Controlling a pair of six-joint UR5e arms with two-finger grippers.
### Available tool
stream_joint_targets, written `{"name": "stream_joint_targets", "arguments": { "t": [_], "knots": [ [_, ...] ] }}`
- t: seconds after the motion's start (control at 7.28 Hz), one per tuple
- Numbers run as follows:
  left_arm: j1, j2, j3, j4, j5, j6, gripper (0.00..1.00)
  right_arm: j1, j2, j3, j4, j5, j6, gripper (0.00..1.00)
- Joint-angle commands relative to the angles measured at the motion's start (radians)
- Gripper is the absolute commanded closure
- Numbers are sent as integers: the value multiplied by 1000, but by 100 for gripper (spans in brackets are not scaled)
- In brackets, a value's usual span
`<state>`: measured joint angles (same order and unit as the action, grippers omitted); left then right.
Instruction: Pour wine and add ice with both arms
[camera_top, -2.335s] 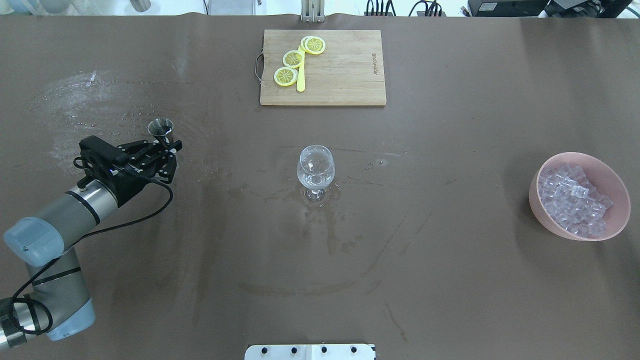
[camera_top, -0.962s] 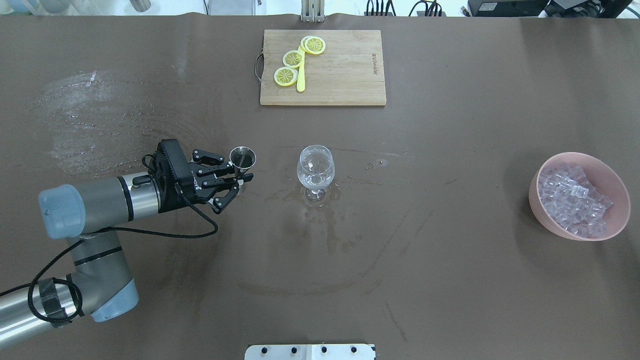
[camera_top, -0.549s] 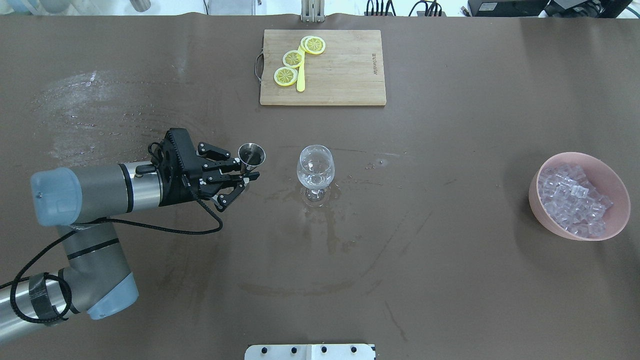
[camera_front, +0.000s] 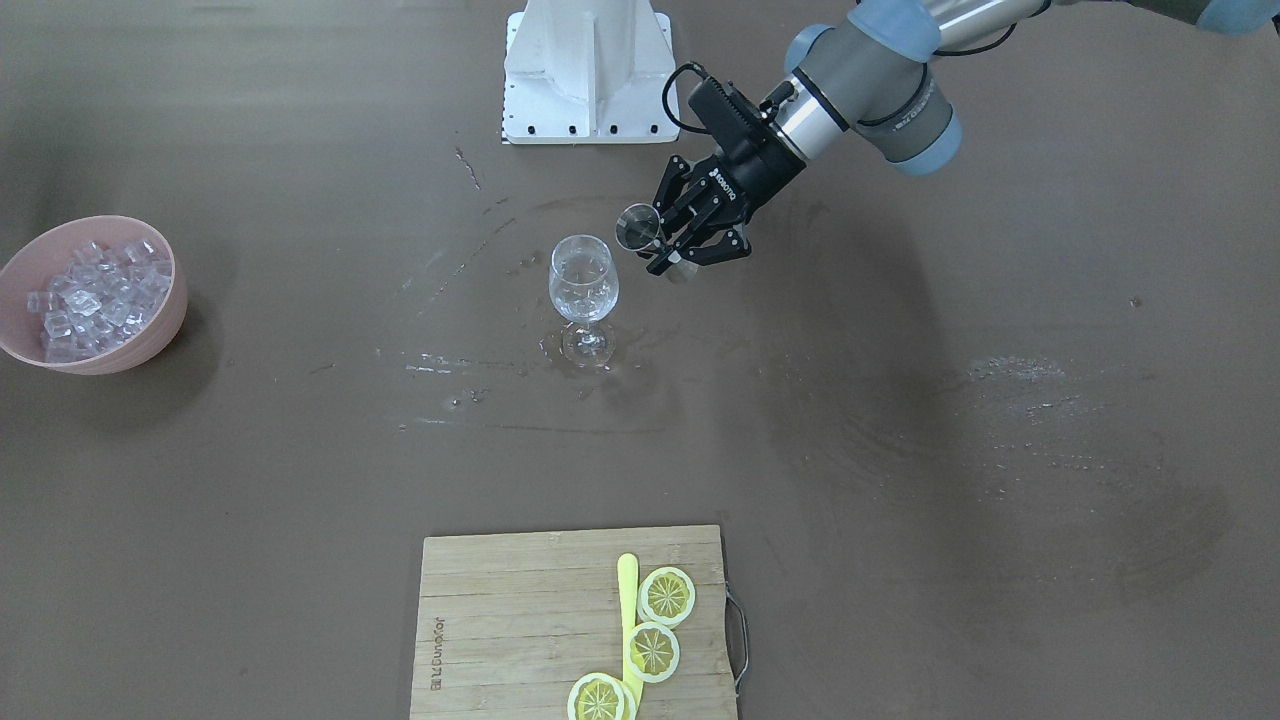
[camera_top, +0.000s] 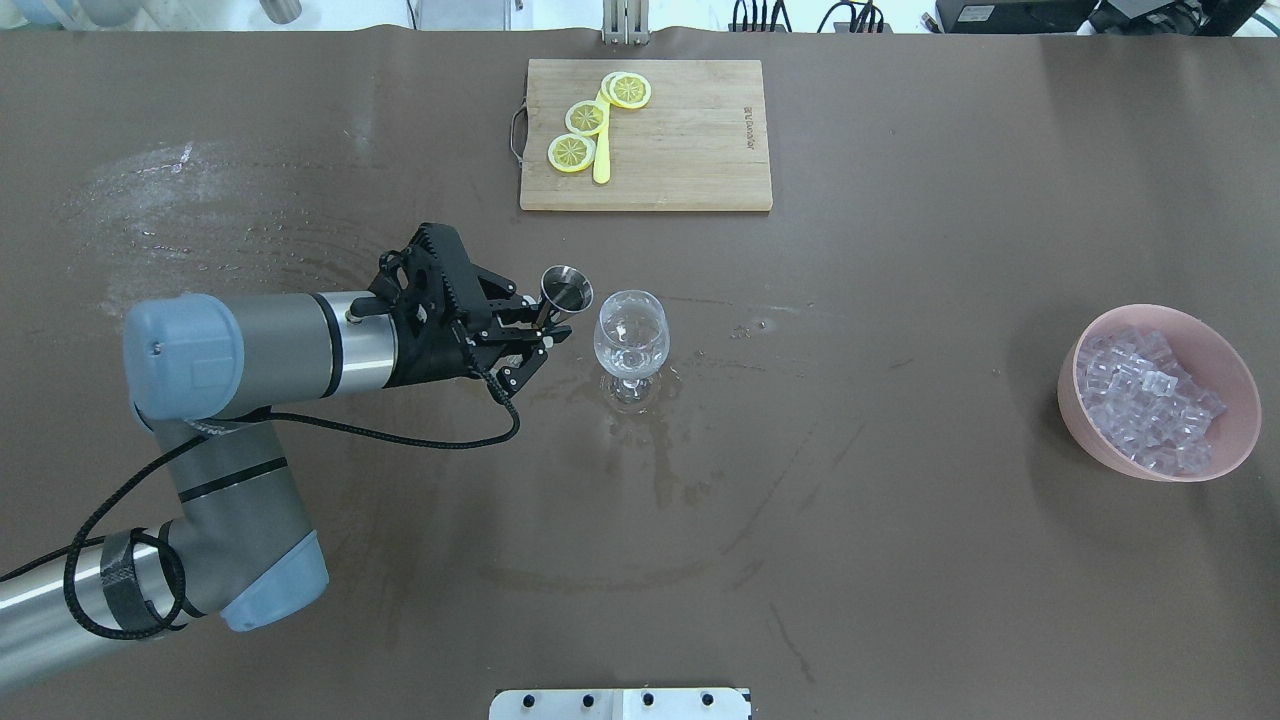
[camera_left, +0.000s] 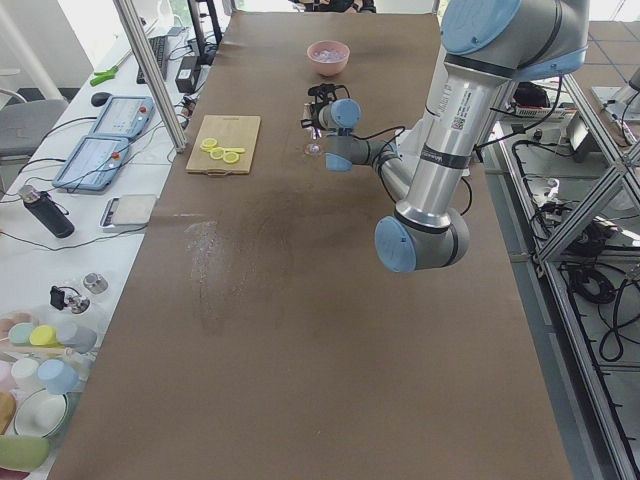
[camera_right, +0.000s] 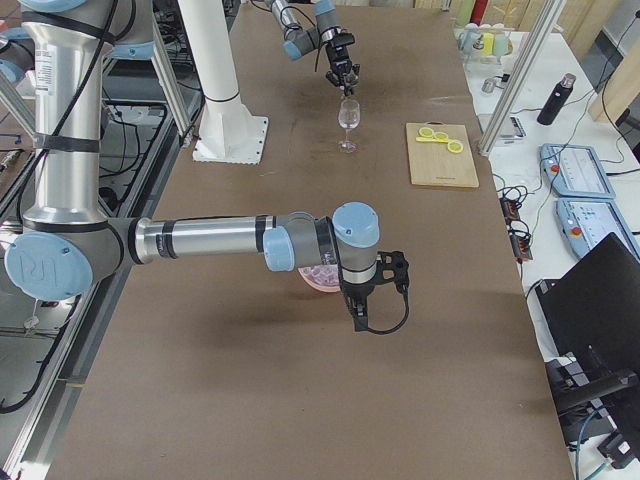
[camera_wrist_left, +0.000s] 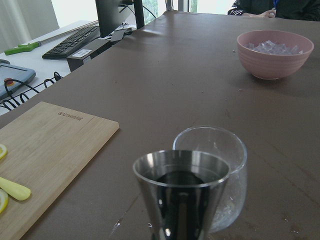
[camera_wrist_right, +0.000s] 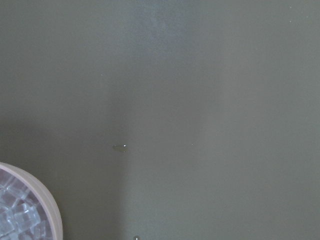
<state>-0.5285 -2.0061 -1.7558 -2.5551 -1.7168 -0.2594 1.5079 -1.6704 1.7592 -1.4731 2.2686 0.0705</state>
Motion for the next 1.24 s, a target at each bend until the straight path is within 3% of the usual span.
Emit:
{"name": "stream_joint_targets", "arguments": {
  "t": [0.0,1.1],
  "knots": [
    [1,-43,-60,180,-1,44,100,0,-2,-1,-1,0,2,0],
    [1,-45,-80,346,2,106,100,0,-5,-1,-1,0,3,0]
  ]
}}
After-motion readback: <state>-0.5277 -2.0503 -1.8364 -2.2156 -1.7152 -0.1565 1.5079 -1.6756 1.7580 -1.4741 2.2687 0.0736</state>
